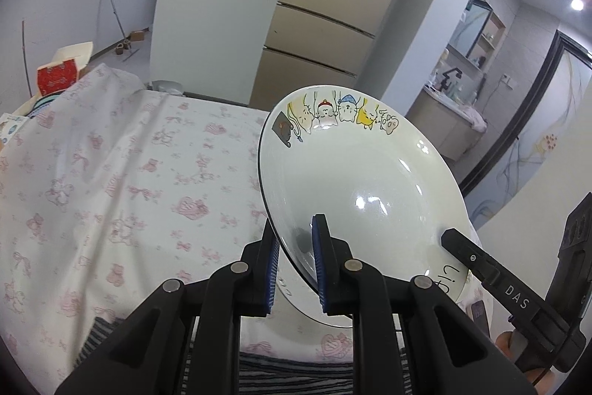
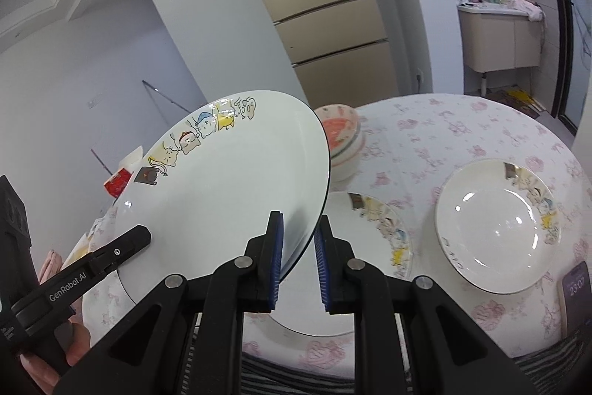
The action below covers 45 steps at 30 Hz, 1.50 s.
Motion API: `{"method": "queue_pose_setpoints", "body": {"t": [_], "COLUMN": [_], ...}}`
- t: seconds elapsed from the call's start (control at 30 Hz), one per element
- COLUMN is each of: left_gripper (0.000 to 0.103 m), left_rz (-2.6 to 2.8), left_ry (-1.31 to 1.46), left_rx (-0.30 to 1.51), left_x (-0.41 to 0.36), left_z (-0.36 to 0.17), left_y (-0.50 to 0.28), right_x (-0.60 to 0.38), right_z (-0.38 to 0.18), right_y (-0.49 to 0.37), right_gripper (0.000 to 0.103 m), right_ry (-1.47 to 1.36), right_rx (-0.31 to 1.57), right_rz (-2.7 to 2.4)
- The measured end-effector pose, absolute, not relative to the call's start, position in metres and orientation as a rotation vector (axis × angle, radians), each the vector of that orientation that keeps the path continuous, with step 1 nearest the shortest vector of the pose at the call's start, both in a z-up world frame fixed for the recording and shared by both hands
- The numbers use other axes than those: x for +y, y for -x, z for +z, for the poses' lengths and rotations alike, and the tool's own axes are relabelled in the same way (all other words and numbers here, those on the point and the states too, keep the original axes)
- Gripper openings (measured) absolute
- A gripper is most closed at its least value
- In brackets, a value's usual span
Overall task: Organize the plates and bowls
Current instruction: 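Lift the cartoon plate and carry it over the other cartoon plate with both grippers, then lower the held plate onto the other cartoon plate with both grippers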
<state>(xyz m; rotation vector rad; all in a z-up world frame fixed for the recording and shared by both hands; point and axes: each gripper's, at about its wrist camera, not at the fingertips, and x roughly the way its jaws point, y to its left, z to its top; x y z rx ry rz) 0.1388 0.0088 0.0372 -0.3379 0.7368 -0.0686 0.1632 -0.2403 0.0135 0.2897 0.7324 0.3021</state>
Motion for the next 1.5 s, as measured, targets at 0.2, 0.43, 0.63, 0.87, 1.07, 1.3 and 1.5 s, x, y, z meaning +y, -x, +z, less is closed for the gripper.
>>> {"method": "queue_pose_setpoints", "body": {"t": [0.2, 0.43, 0.63, 0.87, 1.07, 1.3, 1.5], "left_gripper": [0.019, 0.019, 0.019, 0.019, 0.019, 0.019, 0.019], "left_rz": [-0.09, -0.067, -0.069, -0.065, -0.04, -0.019, -0.003], "left_ry": [0.32, 0.303, 0.296, 0.293, 0.258, 0.245, 0.231], "left_rx": [0.763, 0.814, 0.867, 0.929, 0.95, 0.959, 0.957], "left_x": [-0.011, -0.027, -0.03, -0.033, -0.038, -0.038, -0.037], "left_z": [0.022, -0.004, -0.028, -0.056, -0.068, -0.075, -0.078], "left_y": [-0.146, -0.152, -0.16, -0.172, -0.176, -0.178, -0.178], "right_x": [-0.258, -0.269, -0.272, -0.274, -0.274, -0.272, -0.268], "right_z": [0.002, -0.017, -0.04, -0.059, -0.077, -0.085, -0.088], "right_y": [-0.164, -0.164, -0.168, -0.174, -0.18, -0.183, -0.185], "right_gripper": [0.016, 0.016, 0.016, 0.016, 0.016, 0.016, 0.017], "right_ry": [-0.275, -0.279, -0.295, -0.292, -0.291, -0.296, -0.284], "right_rx": [0.763, 0.792, 0.839, 0.87, 0.906, 0.921, 0.928], "right_rz": [0.26, 0.229, 0.22, 0.204, 0.2, 0.205, 0.202]}}
